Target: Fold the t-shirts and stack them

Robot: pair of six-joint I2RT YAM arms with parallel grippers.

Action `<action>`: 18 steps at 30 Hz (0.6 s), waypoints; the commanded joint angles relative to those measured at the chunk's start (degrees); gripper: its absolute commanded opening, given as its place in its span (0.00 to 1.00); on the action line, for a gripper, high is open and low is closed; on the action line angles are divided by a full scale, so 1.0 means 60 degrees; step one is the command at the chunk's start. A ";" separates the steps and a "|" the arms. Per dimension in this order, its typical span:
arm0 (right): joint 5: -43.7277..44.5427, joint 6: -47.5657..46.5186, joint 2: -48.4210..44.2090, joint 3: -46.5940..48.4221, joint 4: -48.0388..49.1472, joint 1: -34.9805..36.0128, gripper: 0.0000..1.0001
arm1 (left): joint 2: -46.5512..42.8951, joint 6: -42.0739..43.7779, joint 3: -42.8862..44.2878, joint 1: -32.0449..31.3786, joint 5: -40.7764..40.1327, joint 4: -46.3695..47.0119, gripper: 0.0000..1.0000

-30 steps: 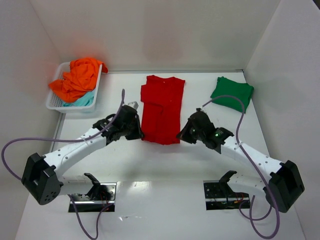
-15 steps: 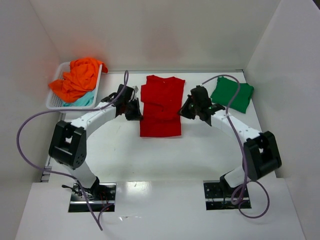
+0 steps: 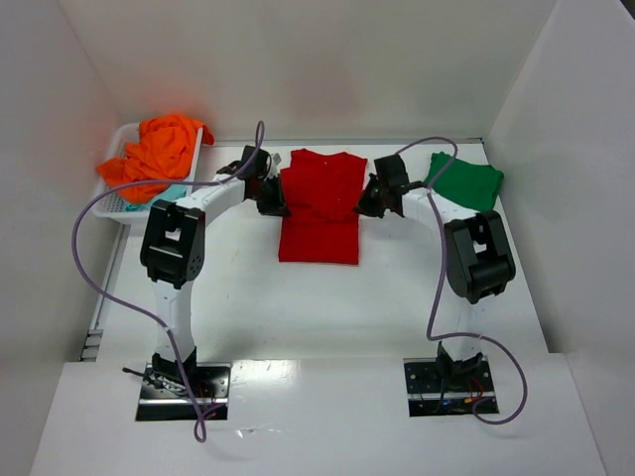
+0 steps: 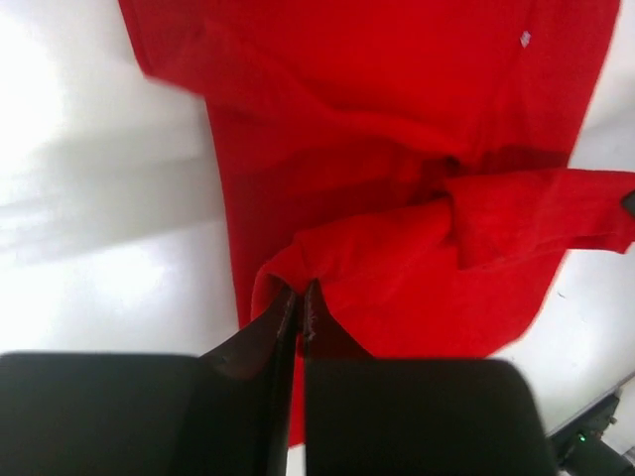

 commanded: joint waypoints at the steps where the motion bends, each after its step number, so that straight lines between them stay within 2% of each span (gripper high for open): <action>1: -0.0004 -0.0301 0.0428 0.0831 0.0396 -0.0118 0.02 | 0.0352 0.0301 0.0584 0.0163 0.0332 -0.0118 0.11; 4: -0.0091 -0.0389 0.0926 0.1226 0.0484 -0.0118 0.06 | 0.0602 0.0301 0.0716 0.0368 0.0332 -0.0118 0.25; 5: -0.0092 -0.0491 0.1131 0.1314 0.0484 -0.0118 0.15 | 0.0602 0.0301 0.0716 0.0470 0.0332 -0.0002 0.31; 6: -0.0179 -0.0492 0.1133 0.1446 0.0484 -0.0118 0.24 | 0.0602 0.0301 0.0716 0.0471 0.0448 -0.0001 0.47; 8: -0.0281 -0.0492 0.1265 0.1447 0.0484 -0.0118 0.31 | 0.0602 0.0388 0.0716 0.0559 0.0551 0.0087 0.58; 9: -0.0282 -0.0492 0.1265 0.1447 0.0571 -0.0118 0.41 | 0.0602 0.0389 0.0716 0.0675 0.0639 0.0174 0.62; 10: -0.0282 -0.0492 0.1265 0.1447 0.0572 -0.0118 0.46 | 0.0500 0.0389 0.0832 0.0676 0.0727 0.0175 0.71; 14: 0.0142 -0.0579 0.0724 0.1535 0.0572 -0.0118 0.61 | 0.0046 0.0579 0.0950 0.0851 0.0830 0.0175 0.82; 18: 0.0392 -0.0580 -0.0417 0.1155 0.0660 -0.0118 0.64 | -0.1049 0.0580 0.0571 0.0852 0.0918 0.0175 0.83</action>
